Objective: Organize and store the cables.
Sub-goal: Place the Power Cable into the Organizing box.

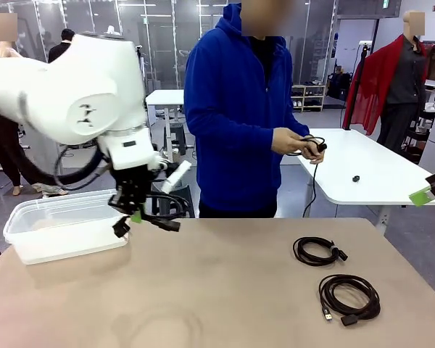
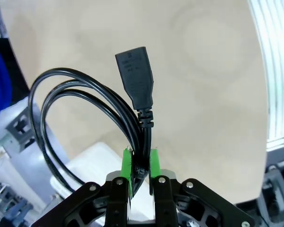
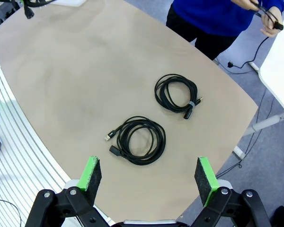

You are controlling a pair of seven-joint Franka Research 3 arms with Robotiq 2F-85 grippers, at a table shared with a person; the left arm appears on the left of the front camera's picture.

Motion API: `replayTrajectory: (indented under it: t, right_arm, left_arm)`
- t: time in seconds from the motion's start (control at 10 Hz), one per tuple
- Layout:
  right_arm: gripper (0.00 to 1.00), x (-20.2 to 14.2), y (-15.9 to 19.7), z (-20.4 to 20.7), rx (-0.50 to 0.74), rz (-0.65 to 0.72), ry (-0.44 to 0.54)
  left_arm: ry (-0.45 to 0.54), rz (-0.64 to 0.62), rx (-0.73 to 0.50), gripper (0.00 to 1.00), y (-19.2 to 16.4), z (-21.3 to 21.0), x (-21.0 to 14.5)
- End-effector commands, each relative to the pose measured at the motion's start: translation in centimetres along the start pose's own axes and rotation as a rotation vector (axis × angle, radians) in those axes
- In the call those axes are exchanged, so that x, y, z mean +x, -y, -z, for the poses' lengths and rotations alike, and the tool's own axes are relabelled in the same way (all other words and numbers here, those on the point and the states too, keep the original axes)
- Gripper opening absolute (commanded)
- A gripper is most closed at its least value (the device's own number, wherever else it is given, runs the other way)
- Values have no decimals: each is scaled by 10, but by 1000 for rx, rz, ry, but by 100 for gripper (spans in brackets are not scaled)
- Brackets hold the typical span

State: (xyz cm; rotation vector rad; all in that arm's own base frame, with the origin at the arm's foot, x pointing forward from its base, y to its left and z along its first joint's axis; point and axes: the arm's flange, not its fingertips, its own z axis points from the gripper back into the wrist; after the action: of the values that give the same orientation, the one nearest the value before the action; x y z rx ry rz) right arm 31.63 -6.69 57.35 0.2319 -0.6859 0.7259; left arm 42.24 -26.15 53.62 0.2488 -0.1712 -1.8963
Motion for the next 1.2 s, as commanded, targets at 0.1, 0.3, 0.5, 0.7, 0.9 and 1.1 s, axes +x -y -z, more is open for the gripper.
replayTrajectory:
  t: [0.1,0.3,0.5,0.7,0.9,1.1]
  right_arm:
    - [100,-1,0,0,3,-6,2]
    - [100,-1,0,0,3,-6,2]
    - [100,-1,0,0,3,-6,2]
    - [100,-1,0,0,3,-6,2]
    - [100,-1,0,0,3,-6,2]
    - [100,-1,0,0,3,-6,2]
  left_arm:
    - [-5,-30,88,17,36,0,-38]
    - [8,-38,107,17,49,-2,-53]
    - [19,-133,102,17,47,-3,-50]
    - [-3,-70,72,17,46,-3,-54]
    - [-3,-70,72,17,46,-3,-54]
    - [47,-157,83,17,37,-13,-71]
